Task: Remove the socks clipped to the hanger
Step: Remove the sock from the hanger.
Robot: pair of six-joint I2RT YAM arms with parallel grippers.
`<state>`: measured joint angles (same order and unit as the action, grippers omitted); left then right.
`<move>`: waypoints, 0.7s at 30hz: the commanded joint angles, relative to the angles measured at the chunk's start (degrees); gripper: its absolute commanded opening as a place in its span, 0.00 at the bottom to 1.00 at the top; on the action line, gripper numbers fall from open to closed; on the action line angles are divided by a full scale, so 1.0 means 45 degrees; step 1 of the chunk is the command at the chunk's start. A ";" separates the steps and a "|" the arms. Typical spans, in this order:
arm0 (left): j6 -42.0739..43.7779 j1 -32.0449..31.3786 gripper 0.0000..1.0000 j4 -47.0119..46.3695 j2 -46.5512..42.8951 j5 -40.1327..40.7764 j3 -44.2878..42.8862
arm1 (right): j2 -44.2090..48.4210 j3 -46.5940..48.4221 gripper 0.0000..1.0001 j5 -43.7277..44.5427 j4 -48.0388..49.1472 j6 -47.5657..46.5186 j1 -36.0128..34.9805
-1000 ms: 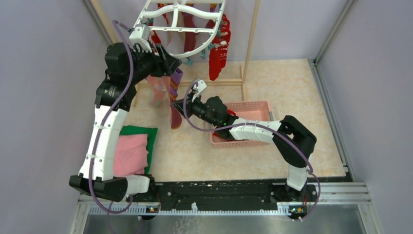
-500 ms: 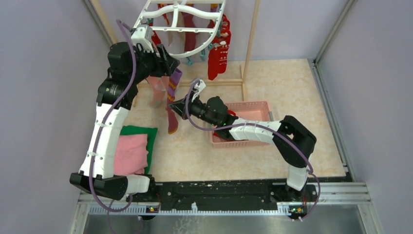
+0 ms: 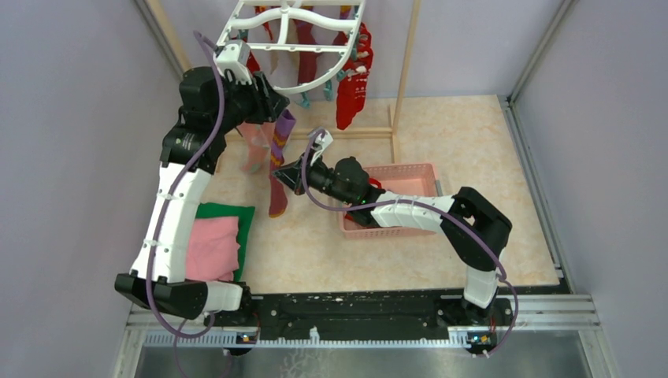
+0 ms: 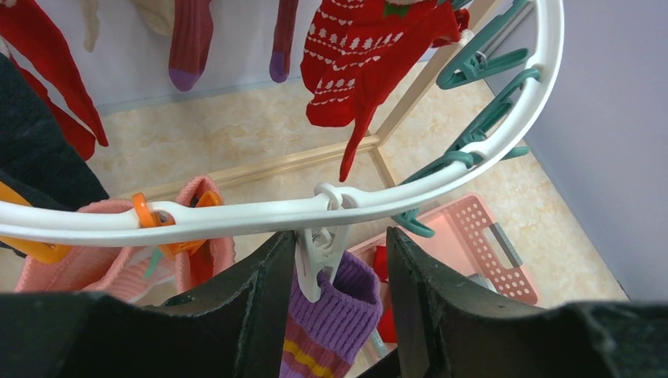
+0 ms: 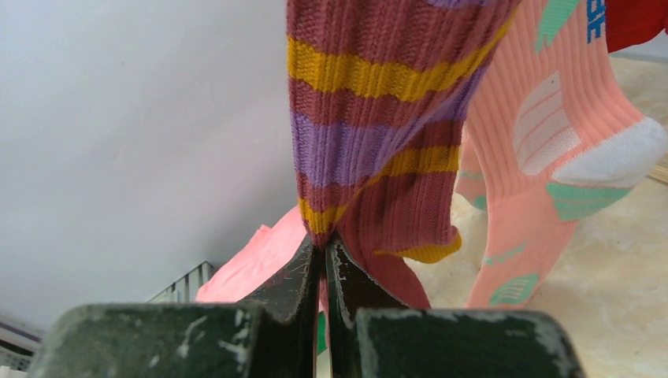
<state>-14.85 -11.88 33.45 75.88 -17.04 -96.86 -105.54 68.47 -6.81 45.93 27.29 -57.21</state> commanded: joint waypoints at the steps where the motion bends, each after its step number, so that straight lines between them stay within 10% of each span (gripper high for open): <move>1: -0.0078 -0.0129 0.53 -0.0444 0.0237 -0.0003 -0.0286 | 0.0518 0.0214 0.00 -0.0181 0.0749 0.0133 -0.0278; 21: 0.0464 -0.0318 0.46 -0.0657 0.0698 0.0805 -0.0755 | 0.0566 0.0599 0.00 0.0220 0.0154 -0.0375 -0.0811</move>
<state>-14.74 -12.82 33.95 79.05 -15.55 -98.37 -105.51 68.51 -6.50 46.65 27.03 -59.02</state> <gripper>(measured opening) 0.467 0.011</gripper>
